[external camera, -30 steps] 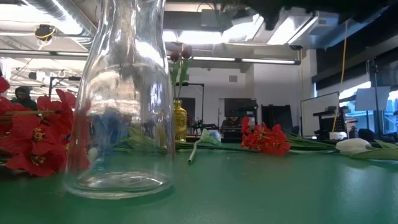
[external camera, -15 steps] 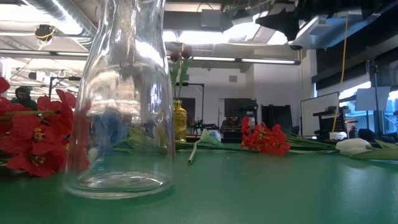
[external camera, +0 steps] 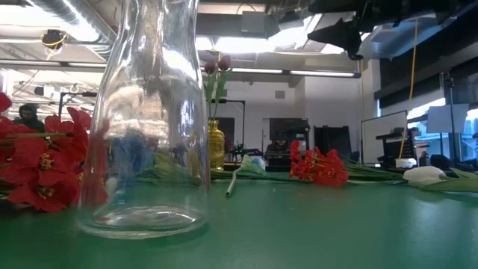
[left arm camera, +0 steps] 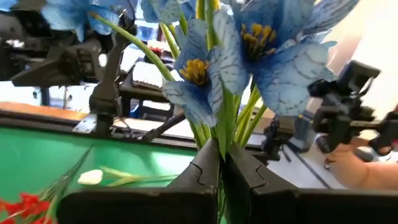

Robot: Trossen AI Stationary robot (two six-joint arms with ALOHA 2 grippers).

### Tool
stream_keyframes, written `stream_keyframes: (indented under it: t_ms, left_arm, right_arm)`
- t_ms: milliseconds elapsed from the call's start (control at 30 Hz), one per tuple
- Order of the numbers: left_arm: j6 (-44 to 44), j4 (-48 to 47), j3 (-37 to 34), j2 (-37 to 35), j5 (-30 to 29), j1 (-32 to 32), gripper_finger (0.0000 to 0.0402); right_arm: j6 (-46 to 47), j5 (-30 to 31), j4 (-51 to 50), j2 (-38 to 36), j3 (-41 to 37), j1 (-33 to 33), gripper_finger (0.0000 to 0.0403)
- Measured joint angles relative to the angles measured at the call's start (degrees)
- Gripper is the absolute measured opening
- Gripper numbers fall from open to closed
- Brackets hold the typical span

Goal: Sort flowers into vase by color
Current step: Put the top blue flowers into the transparent vase

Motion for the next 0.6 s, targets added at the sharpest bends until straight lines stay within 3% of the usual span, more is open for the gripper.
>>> stream_keyframes:
  t_ms: [367,600]
  left_arm:
    - [-0.07,-0.26,0.07,4.11,0.0,0.56,0.0004]
    - [-1.33,-3.48,0.07,4.08,-0.68,1.34,0.0078]
  right_arm:
    - [0.04,0.08,-1.1,0.0,0.02,0.0,0.0327]
    - [0.03,0.06,-1.28,0.0,0.02,0.0,0.0327]
